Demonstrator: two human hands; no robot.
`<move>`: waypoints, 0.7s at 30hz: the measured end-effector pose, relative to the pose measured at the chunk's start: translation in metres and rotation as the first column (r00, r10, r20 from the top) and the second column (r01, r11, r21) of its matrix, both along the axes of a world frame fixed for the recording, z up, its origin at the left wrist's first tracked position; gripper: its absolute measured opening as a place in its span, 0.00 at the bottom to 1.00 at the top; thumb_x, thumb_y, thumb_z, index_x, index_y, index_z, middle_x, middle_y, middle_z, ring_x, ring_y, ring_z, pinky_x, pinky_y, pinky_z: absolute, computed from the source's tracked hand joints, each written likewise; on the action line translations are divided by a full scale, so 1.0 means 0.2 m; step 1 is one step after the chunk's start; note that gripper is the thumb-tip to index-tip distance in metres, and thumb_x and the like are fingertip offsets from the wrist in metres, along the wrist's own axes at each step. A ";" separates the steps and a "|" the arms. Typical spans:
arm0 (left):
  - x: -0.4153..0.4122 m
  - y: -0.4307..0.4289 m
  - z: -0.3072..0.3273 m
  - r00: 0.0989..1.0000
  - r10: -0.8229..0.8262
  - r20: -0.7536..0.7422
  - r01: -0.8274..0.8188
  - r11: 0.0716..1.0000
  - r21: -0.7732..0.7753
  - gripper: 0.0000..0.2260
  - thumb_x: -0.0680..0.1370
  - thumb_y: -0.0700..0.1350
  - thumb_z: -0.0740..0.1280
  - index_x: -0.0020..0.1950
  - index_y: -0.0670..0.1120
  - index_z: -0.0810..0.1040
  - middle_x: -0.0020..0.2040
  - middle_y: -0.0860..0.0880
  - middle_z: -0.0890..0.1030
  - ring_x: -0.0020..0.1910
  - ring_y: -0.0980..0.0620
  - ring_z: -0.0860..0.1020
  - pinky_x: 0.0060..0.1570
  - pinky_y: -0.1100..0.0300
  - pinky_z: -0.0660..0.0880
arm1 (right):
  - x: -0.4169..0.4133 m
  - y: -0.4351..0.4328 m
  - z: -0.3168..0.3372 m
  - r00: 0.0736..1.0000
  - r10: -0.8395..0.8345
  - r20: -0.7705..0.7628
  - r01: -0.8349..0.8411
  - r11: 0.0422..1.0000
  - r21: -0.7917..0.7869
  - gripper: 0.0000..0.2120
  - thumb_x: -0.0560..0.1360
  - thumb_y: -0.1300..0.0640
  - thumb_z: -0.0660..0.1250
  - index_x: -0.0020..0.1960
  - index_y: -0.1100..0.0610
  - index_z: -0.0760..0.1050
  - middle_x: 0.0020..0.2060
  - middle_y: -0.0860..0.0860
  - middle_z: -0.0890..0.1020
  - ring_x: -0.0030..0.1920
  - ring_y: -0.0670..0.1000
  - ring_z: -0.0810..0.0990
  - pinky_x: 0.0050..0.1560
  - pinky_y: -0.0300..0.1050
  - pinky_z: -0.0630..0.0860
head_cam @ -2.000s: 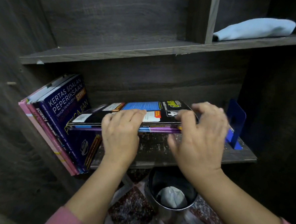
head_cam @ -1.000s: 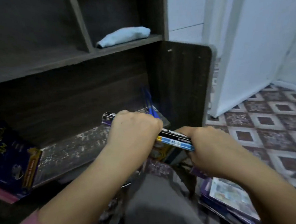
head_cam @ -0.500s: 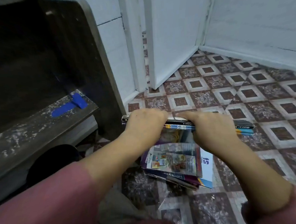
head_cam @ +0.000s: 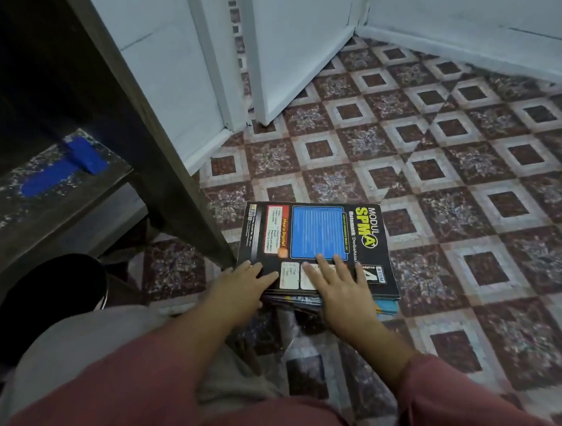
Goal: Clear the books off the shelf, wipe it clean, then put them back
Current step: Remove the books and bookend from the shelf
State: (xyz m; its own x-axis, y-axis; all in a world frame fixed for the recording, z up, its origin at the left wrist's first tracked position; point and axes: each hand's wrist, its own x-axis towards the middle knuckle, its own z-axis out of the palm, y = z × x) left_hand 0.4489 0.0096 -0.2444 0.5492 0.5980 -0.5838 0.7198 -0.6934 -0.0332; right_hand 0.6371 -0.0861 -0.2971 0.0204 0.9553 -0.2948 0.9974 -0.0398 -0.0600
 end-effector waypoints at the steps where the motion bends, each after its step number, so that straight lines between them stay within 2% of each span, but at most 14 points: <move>1: 0.00 0.00 0.01 1.000 -0.001 0.008 0.001 1.000 -0.004 0.30 0.81 0.50 0.62 0.79 0.56 0.50 0.79 0.47 0.53 0.77 0.45 0.55 0.70 0.48 0.62 | 0.01 0.00 0.00 1.000 0.015 0.002 -0.015 1.000 0.023 0.37 0.78 0.41 0.56 0.79 0.47 0.39 0.79 0.52 0.45 0.78 0.60 0.44 0.73 0.67 0.44; 3: 0.01 0.00 0.01 0.999 0.021 0.034 -0.020 1.000 -0.016 0.32 0.80 0.53 0.64 0.79 0.56 0.51 0.79 0.48 0.52 0.76 0.45 0.58 0.69 0.48 0.64 | 0.02 0.02 -0.01 0.999 0.040 0.036 -0.041 0.999 0.029 0.42 0.72 0.29 0.51 0.79 0.48 0.44 0.79 0.54 0.51 0.77 0.61 0.51 0.72 0.68 0.50; 4: 0.01 0.00 0.01 0.999 0.026 0.033 -0.025 0.999 -0.020 0.33 0.79 0.53 0.66 0.79 0.56 0.52 0.79 0.48 0.52 0.75 0.45 0.59 0.69 0.48 0.65 | 0.03 0.03 -0.01 0.996 0.060 0.065 -0.062 0.998 0.026 0.44 0.71 0.27 0.52 0.79 0.49 0.48 0.78 0.55 0.55 0.76 0.62 0.56 0.71 0.68 0.55; 6: 0.00 -0.01 0.00 1.000 0.012 0.025 -0.012 1.000 -0.008 0.35 0.77 0.53 0.68 0.79 0.54 0.53 0.79 0.47 0.53 0.74 0.44 0.62 0.67 0.48 0.67 | 0.03 0.05 -0.01 0.988 0.104 0.116 -0.107 0.994 0.025 0.43 0.69 0.28 0.62 0.76 0.50 0.58 0.74 0.57 0.65 0.69 0.62 0.67 0.63 0.65 0.66; 8: 0.00 -0.02 0.00 0.999 -0.005 0.033 0.005 1.000 0.013 0.37 0.76 0.52 0.70 0.79 0.54 0.53 0.78 0.46 0.54 0.74 0.44 0.61 0.67 0.48 0.68 | 0.04 0.06 -0.01 0.985 0.117 0.127 -0.128 0.989 0.077 0.42 0.63 0.28 0.69 0.70 0.50 0.68 0.66 0.57 0.74 0.59 0.60 0.75 0.53 0.61 0.73; 10: -0.02 -0.01 -0.01 0.999 -0.004 0.052 0.004 1.000 0.011 0.37 0.76 0.52 0.70 0.79 0.54 0.52 0.78 0.45 0.54 0.74 0.44 0.59 0.69 0.47 0.66 | 0.06 0.07 -0.02 0.989 0.114 0.094 -0.124 0.986 0.108 0.42 0.58 0.29 0.72 0.66 0.49 0.71 0.62 0.57 0.76 0.56 0.60 0.76 0.53 0.61 0.73; 13: -0.04 0.00 -0.02 0.998 0.018 0.066 -0.018 1.000 -0.004 0.37 0.75 0.53 0.70 0.78 0.55 0.52 0.78 0.45 0.53 0.75 0.44 0.57 0.70 0.47 0.65 | 0.05 0.07 -0.06 0.991 0.123 0.045 -0.128 0.982 0.139 0.40 0.55 0.33 0.76 0.61 0.50 0.71 0.66 0.61 0.73 0.64 0.65 0.73 0.63 0.68 0.69; 15: -0.05 0.00 -0.03 0.997 0.029 0.076 -0.028 1.000 -0.012 0.38 0.75 0.52 0.71 0.78 0.56 0.52 0.78 0.45 0.52 0.75 0.44 0.56 0.70 0.47 0.65 | 0.04 0.07 -0.08 0.992 0.128 0.017 -0.129 0.981 0.142 0.36 0.56 0.34 0.77 0.57 0.52 0.73 0.66 0.63 0.73 0.65 0.66 0.73 0.64 0.66 0.69; 19: -0.06 0.00 -0.03 0.996 0.043 0.081 -0.042 0.999 -0.025 0.39 0.75 0.52 0.72 0.78 0.57 0.52 0.79 0.47 0.51 0.76 0.44 0.57 0.69 0.46 0.65 | 0.05 0.05 -0.08 0.988 0.133 -0.081 -0.110 0.964 0.244 0.29 0.62 0.33 0.70 0.52 0.54 0.75 0.59 0.59 0.79 0.53 0.60 0.79 0.54 0.55 0.76; 21: -0.06 0.00 -0.03 0.996 0.046 0.073 -0.044 0.999 -0.028 0.39 0.74 0.52 0.72 0.78 0.57 0.52 0.79 0.47 0.52 0.75 0.44 0.57 0.69 0.46 0.66 | 0.05 0.04 -0.09 0.985 0.128 -0.117 -0.090 0.954 0.284 0.30 0.59 0.35 0.75 0.51 0.55 0.77 0.56 0.56 0.81 0.48 0.57 0.80 0.49 0.50 0.77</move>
State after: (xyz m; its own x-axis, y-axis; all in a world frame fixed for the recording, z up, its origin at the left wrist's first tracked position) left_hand 0.4372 0.0095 -0.2510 0.5643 0.6081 -0.5584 0.7501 -0.6602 0.0390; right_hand 0.6476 -0.0784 -0.3157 -0.1095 0.9939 -0.0114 0.9771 0.1056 -0.1847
